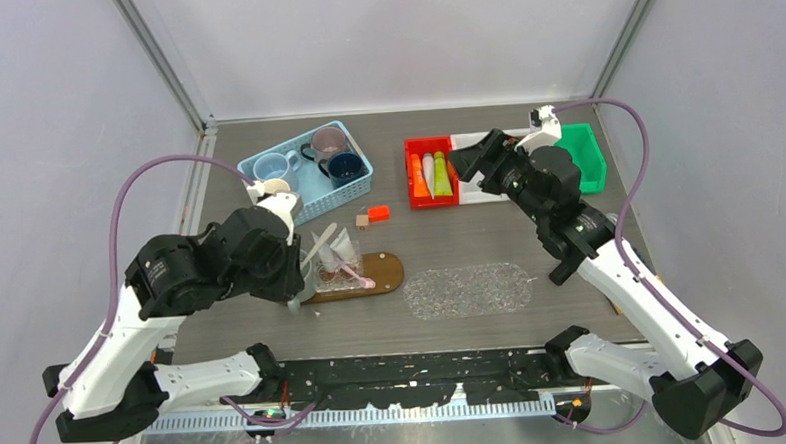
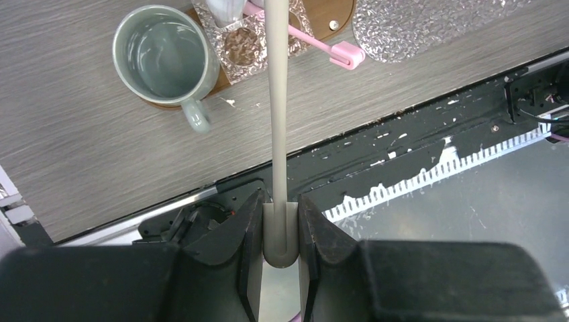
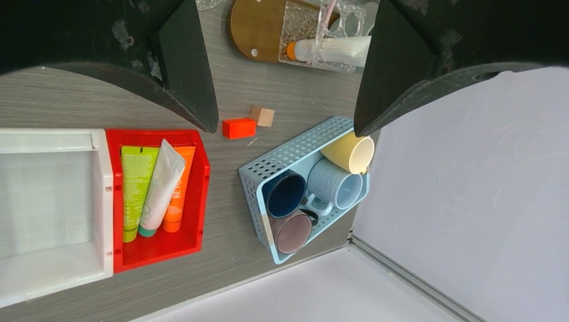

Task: Prepare toiletry sets of a toothbrush and toothpaste on the tray
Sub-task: Pick up the toothbrush from the storage box, then place the toothbrush in the toothpaste holder.

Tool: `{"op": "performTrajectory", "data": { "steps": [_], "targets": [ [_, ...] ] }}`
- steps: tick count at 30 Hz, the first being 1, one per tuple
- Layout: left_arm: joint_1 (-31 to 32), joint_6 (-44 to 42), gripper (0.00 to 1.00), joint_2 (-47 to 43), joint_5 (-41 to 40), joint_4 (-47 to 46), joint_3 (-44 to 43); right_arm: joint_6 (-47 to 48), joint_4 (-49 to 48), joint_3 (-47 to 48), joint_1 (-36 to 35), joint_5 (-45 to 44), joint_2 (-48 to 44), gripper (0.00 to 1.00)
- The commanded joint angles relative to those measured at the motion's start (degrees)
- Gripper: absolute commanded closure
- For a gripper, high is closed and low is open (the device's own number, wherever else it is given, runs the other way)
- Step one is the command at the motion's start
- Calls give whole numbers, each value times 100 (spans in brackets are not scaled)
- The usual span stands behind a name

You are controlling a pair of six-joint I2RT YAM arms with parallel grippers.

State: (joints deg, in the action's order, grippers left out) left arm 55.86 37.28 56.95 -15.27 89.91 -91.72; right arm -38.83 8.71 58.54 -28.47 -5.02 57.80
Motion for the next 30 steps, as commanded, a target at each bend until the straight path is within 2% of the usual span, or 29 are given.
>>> {"op": "performTrajectory", "data": {
  "steps": [1, 9, 13, 17, 23, 26, 30],
  "targets": [
    [-13, 74, 100, -66, 285, 1187, -217, 130, -213, -62, -27, -127, 21, 19],
    [-13, -185, 100, -103, 694, 1062, 55, 153, -383, -166, -27, 53, 31, 19],
    [-13, -441, 100, -203, 850, 570, 233, 376, -1019, -316, -27, 1120, 100, 20],
    [-13, -569, 100, -197, 835, 56, 200, 525, -1504, -271, -22, 2844, 401, 22],
    [-13, -890, 100, 125, 1110, -676, 185, 556, -1789, -196, -27, 4032, 1012, 28],
    [-13, -1069, 100, 429, 1153, -906, -39, 1143, -1906, -322, -27, 4609, 1087, 29],
    [-13, -1370, 100, 859, 1243, -1315, -321, 2655, -1659, -508, -27, 4669, 871, 28]
  ]
}}
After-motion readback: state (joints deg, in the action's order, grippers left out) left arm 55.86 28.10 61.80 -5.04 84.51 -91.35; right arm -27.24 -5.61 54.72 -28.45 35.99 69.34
